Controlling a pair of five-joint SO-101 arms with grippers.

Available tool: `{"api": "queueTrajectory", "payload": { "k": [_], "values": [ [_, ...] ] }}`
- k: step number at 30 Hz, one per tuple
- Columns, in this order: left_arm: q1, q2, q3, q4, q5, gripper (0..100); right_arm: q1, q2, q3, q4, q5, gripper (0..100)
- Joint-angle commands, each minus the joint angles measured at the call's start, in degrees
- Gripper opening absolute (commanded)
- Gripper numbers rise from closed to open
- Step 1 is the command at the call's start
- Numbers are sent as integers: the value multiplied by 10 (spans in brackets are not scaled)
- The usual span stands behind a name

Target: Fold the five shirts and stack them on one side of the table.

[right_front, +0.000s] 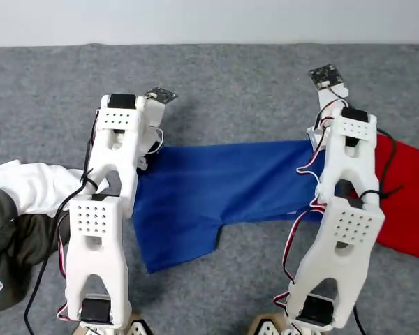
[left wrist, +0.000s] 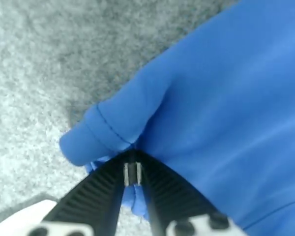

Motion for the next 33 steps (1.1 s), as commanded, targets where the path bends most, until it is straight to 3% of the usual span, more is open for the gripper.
{"api": "queueTrajectory", "payload": {
  "k": [1, 7, 17, 23, 27, 33],
  "values": [
    [-3, 15, 7, 8, -7, 6, 19, -14, -48, -7, 16, 43],
    [2, -4, -15, 17, -5, 6, 7, -24, -103, 112, 16, 43],
    [22, -156, -20, 17, -3, 6, -22, -58, -123, 338, 15, 43],
    [13, -238, 0, 18, 40, 6, -45, -90, -123, 474, 1, 43],
    [14, -302, 57, 18, 40, 6, -36, -134, -100, 480, -59, 43],
    [-9, -382, 144, 17, 40, 6, -33, -218, 35, 478, -62, 43]
  ]
}}
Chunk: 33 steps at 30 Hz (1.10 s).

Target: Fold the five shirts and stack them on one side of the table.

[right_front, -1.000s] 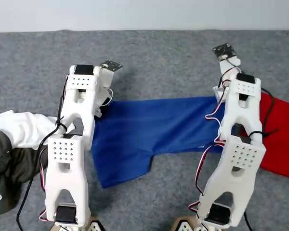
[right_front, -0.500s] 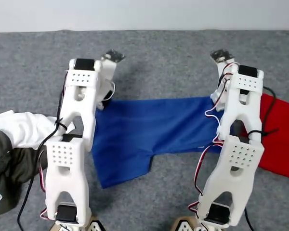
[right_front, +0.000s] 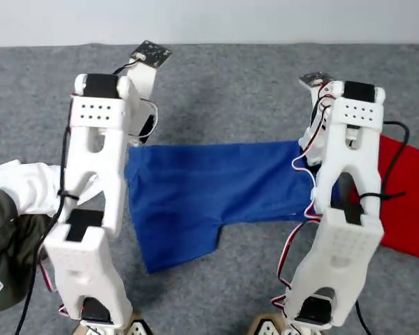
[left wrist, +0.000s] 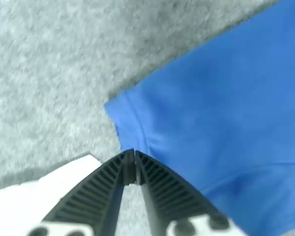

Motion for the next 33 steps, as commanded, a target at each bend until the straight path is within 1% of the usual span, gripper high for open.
{"api": "queueTrajectory", "payload": {
  "k": [1, 3, 6, 10, 14, 17, 21, 26, 29, 33],
  "values": [
    [-14, -71, 36, 15, 5, 6, 11, -66, 65, 15, -6, 43],
    [-23, -92, 61, 15, 5, 6, 29, -66, 100, -9, -6, 43],
    [-31, -114, 89, 15, 5, 6, 58, -51, 156, -75, 2, 45],
    [-32, -136, 116, 15, 5, 6, 95, 1, 191, -139, 44, 46],
    [-32, -159, 138, 15, 5, 6, 132, 41, 188, -156, 61, 46],
    [-32, -185, 149, 15, 5, 6, 137, 36, 177, -138, 67, 43],
    [-32, -230, 162, 15, 5, 6, 105, 0, 139, -82, 64, 43],
    [-40, -280, 200, 15, 5, 6, 22, -61, 127, -37, 62, 43],
    [-83, -316, 215, 14, 19, 6, -30, -94, 127, -19, 62, 43],
    [-179, -353, 215, 15, 25, 6, -94, -135, 127, 5, 62, 31]
  ]
}}
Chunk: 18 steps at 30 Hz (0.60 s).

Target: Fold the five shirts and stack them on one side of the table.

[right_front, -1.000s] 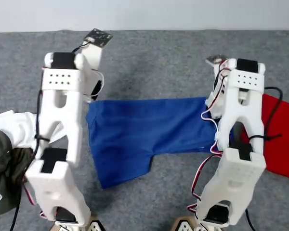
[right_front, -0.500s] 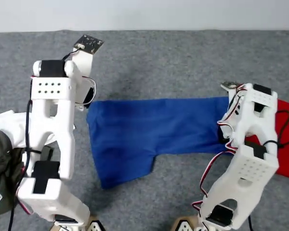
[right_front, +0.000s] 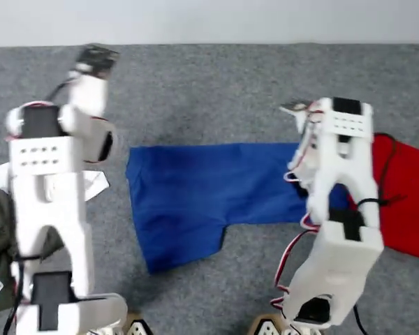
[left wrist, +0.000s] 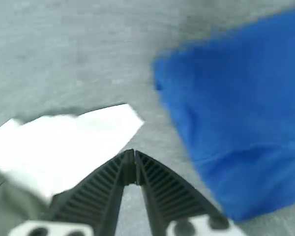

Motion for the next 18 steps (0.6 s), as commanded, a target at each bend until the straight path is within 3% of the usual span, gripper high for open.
{"api": "queueTrajectory", "payload": {
  "k": [1, 11, 18],
  "values": [
    [-86, -50, 0, 15, 9, 6, -59, -67, -27, 24, 1, 14],
    [-308, -81, 74, 10, -40, 6, -214, -212, 83, 30, 1, 10],
    [-410, -81, 179, -68, -104, 7, -349, -283, 258, -106, 4, 20]
  ]
}}
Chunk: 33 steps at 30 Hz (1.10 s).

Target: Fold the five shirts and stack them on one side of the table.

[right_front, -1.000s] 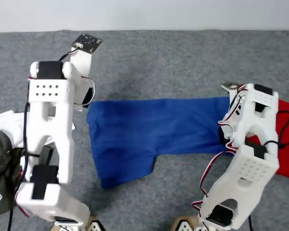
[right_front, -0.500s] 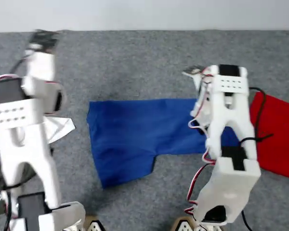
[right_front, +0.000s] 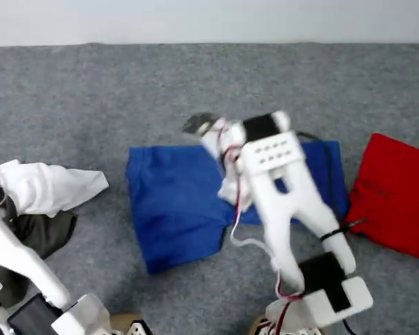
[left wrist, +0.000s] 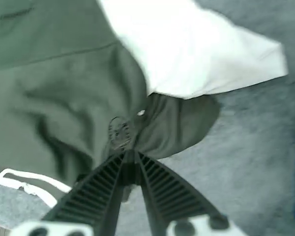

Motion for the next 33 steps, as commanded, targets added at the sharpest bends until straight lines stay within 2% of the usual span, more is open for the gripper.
{"api": "queueTrajectory", "payload": {
  "k": [1, 8, 17, 23, 33],
  "values": [
    [-37, -20, 36, -42, -33, 7, -70, -41, 71, -76, 5, 37],
    [-40, -20, 64, -52, -36, 7, -189, -40, 156, -184, 3, 199],
    [-40, -20, 67, -57, -34, 7, -299, -4, 170, -206, 4, 215],
    [-40, -20, 67, -55, -33, 7, -329, 17, 169, -192, 4, 216],
    [-40, -20, 67, -47, -33, 7, -327, 85, 168, -233, 3, 259]
  ]
}}
